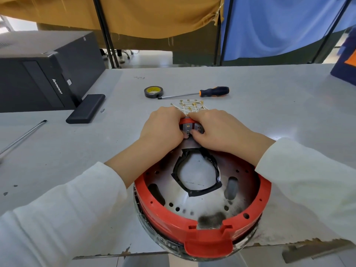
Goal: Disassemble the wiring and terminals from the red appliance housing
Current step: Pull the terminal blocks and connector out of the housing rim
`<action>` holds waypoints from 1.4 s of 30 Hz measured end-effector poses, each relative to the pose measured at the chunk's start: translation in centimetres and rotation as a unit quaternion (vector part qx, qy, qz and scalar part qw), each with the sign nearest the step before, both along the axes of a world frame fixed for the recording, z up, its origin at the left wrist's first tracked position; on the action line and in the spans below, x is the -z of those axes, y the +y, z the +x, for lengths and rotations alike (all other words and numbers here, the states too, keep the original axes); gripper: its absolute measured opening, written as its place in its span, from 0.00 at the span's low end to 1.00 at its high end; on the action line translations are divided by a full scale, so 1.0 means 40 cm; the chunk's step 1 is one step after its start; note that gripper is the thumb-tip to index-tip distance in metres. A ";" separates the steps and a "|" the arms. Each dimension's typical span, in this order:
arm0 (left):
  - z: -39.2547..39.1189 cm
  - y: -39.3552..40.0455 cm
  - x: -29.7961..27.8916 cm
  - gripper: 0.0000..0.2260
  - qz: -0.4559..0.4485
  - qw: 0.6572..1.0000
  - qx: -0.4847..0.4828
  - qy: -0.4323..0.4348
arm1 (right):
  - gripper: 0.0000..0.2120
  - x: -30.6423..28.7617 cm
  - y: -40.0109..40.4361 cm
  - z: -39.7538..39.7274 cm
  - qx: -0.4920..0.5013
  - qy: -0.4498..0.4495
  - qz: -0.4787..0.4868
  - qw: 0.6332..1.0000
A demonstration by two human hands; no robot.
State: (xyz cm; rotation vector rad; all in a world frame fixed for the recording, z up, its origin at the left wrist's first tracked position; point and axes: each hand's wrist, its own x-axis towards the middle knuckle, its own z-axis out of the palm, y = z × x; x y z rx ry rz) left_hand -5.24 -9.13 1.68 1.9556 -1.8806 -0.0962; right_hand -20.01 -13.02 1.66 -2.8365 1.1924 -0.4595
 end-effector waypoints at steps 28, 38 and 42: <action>-0.005 0.008 -0.002 0.10 -0.006 1.000 0.009 -0.023 | 0.10 0.004 -0.007 -0.004 -0.009 -0.020 0.009 1.000; 0.015 0.010 -0.003 0.13 0.034 0.998 0.055 0.005 | 0.12 -0.006 0.001 -0.006 -0.025 -0.010 0.020 0.999; 0.012 0.004 0.002 0.11 0.028 0.999 0.033 -0.007 | 0.11 -0.005 0.001 -0.005 -0.017 -0.021 0.018 0.999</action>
